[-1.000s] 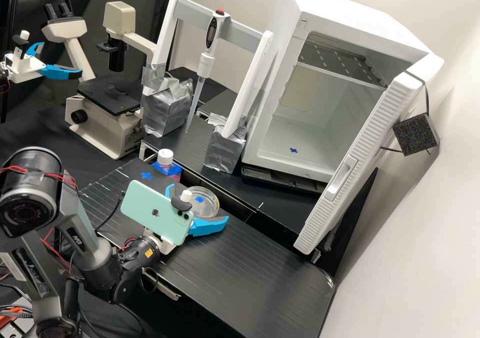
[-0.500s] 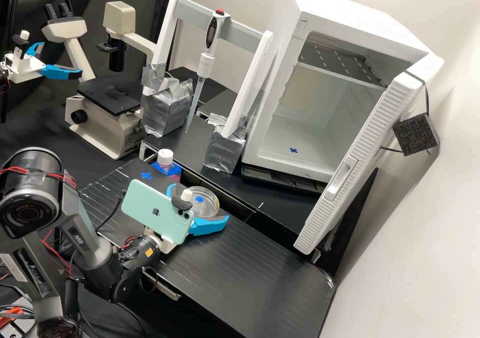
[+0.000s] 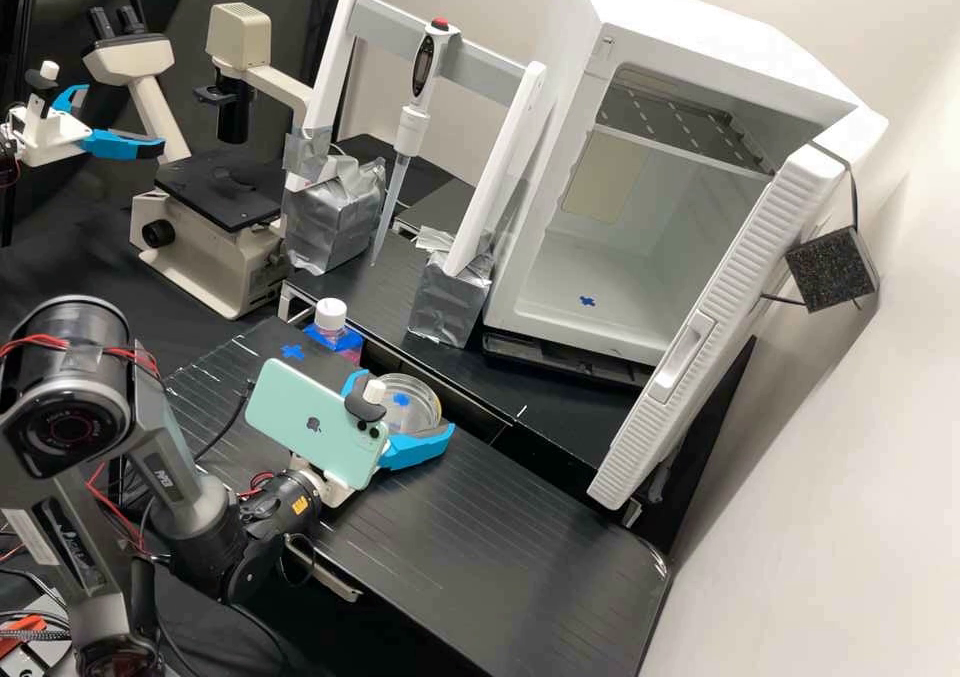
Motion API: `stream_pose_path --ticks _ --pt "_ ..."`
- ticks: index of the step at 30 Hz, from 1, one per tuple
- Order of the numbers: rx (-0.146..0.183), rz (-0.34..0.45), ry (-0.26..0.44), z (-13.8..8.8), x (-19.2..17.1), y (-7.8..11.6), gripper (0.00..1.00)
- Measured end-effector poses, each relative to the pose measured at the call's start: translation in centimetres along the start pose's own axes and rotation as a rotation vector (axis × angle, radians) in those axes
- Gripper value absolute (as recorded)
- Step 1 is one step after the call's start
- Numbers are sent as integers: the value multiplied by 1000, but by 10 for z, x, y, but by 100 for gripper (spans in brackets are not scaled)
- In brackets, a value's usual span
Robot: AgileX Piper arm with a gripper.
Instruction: Move the petri dish to the incubator
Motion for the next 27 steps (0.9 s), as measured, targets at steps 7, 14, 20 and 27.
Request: stream_pose_path --ticks 7,14,20,27 --pt "1 -1 1 0 1 -1 0" --pt "2 0 1 0 1 -1 0" --pt "2 0 1 0 1 -1 0" --pt "-2 10 -14 -1 0 1 0"
